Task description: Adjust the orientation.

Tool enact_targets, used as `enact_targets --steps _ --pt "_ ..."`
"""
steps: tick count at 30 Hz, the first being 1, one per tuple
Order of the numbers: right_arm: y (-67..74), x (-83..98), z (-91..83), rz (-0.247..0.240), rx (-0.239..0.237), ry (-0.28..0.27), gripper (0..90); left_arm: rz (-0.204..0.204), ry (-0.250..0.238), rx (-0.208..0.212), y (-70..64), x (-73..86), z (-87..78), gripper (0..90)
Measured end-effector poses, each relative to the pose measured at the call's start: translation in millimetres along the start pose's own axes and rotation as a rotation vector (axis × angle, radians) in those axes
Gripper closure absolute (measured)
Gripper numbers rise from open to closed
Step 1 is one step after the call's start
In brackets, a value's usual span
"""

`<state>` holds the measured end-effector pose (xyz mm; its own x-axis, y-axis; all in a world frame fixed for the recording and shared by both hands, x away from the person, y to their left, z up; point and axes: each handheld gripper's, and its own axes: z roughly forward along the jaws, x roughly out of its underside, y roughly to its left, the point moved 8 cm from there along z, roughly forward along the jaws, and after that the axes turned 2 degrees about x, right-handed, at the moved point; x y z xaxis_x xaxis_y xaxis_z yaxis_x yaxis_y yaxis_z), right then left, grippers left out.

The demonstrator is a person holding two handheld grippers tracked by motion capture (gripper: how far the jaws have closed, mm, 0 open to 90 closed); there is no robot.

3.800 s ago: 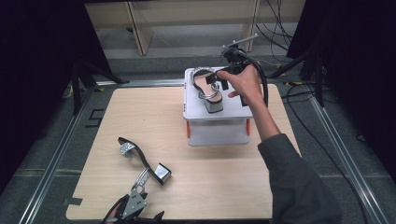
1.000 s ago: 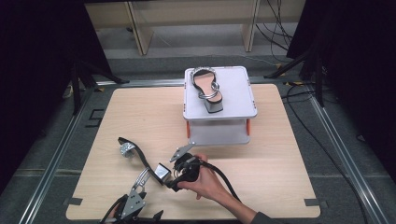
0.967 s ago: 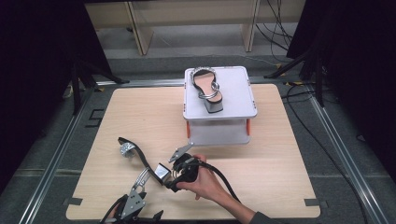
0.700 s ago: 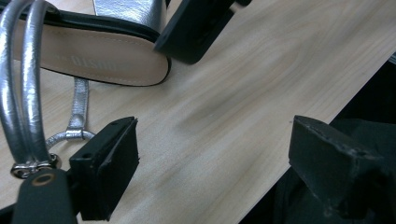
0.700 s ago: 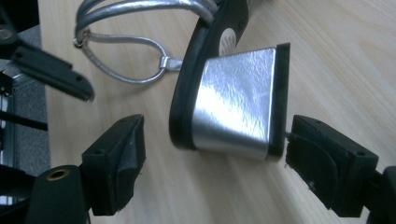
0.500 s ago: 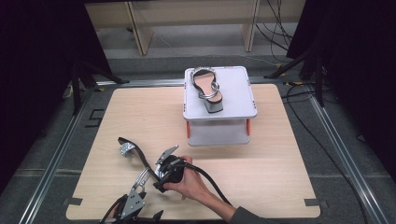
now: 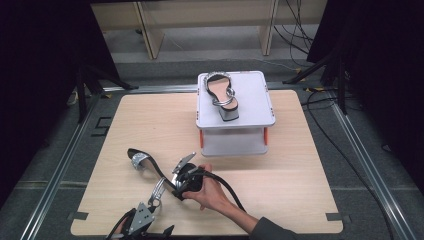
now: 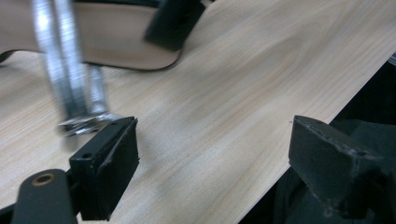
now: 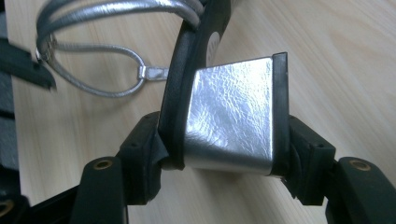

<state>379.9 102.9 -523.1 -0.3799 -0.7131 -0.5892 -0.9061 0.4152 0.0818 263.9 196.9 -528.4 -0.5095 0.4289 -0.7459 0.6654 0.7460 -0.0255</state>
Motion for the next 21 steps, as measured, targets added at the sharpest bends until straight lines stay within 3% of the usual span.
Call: enact_targets --steps 5,7,9,10,13,16,17,20,21 --pt "-2.5 13.4 -15.1 0.015 -0.027 0.002 39.0 0.012 0.004 -0.006 0.5 -0.1 -1.1 16.1" --pt "-4.2 24.2 -28.6 0.05 -0.045 0.019 39.6 -0.005 -0.004 0.0 -1.2 -1.1 -0.8 15.8" --pt "-6.1 28.1 -33.0 0.065 -0.049 0.03 39.7 0.017 0.008 -0.006 1.1 0.4 -1.3 15.9" --pt "-10.0 30.7 -35.0 0.047 -0.064 0.015 39.7 0.013 0.01 -0.012 1.6 0.7 -2.0 16.0" --pt "-16.0 41.1 -43.8 0.07 -0.093 0.012 39.7 -0.015 -0.015 -0.024 5.7 -1.2 -3.6 16.0" --pt "-17.1 52.3 -54.6 0.069 -0.104 0.006 39.7 -0.013 -0.004 -0.024 7.1 0.4 -3.8 15.9" --pt "-15.7 60.9 -62.6 0.112 -0.126 0.006 39.8 -0.02 -0.012 -0.02 5.9 -0.4 -2.8 15.9" --pt "-16.0 69.5 -69.1 0.13 -0.155 -0.011 39.8 -0.019 -0.003 -0.023 5.7 0.0 -2.4 15.9" --pt "-15.2 74.8 -72.3 0.158 -0.161 -0.012 39.8 -0.008 0.007 -0.026 6.2 0.7 -3.3 15.9"
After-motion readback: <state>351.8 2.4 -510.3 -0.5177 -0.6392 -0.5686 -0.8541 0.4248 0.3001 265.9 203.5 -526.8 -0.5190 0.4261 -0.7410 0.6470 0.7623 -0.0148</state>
